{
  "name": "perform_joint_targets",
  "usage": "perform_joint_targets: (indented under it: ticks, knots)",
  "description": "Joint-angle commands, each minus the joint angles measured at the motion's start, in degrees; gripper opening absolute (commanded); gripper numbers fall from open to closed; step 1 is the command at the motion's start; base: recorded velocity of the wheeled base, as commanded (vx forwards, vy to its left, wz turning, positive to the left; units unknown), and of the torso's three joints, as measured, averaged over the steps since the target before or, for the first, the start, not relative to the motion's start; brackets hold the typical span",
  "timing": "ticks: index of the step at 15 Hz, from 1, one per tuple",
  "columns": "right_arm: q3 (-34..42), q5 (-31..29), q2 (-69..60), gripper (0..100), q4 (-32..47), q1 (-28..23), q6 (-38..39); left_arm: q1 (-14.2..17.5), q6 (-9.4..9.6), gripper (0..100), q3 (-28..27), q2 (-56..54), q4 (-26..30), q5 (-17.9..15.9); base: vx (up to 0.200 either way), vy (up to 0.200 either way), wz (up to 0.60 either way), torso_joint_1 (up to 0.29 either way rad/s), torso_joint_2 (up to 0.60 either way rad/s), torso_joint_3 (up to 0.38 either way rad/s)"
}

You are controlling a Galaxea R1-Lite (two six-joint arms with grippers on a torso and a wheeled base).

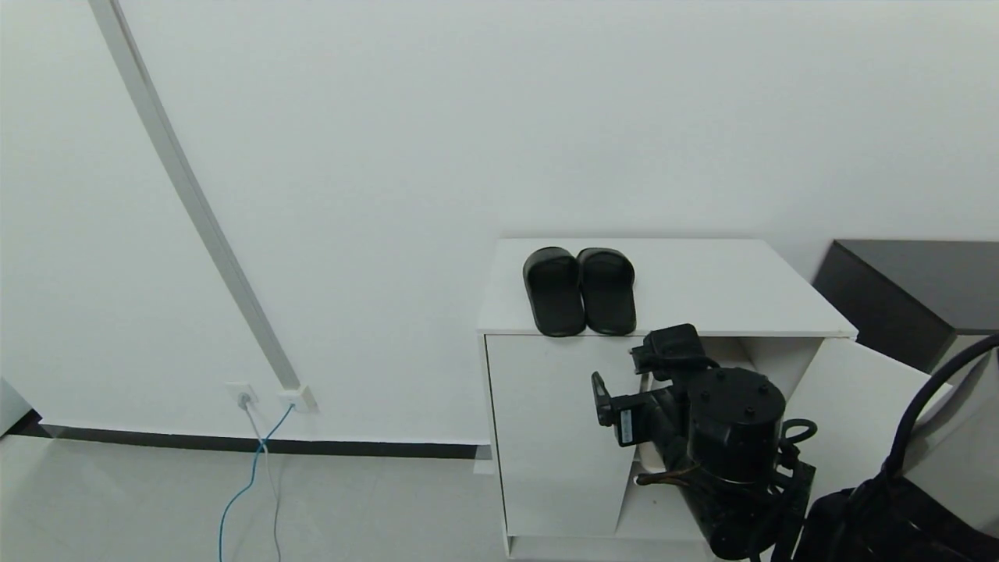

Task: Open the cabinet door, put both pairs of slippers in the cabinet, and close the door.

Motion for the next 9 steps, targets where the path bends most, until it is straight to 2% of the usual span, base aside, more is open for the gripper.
perform_joint_targets:
  ticks: [1, 4, 9]
  knots:
    - [-0.45, -0.14, 0.29, 100, 0.35, 0.09, -0.50, 0.02, 0.00, 0, 0.01, 0.07, -0.01, 0.00, 0.000, 0.000, 0.00, 0.193, -0.44, -0.237]
    - [-4.49, -0.05, 0.29, 100, 2.90, -0.43, -0.41, 0.02, 0.09, 0, 0.01, 0.07, -0.01, 0.00, 0.000, 0.000, 0.00, 0.149, -0.33, -0.180]
    - [-13.37, -0.05, 0.20, 100, 13.10, -2.10, 1.96, 0.02, 0.09, 0, 0.01, 0.07, -0.01, 0.00, 0.000, 0.000, 0.00, 0.000, 0.00, 0.000]
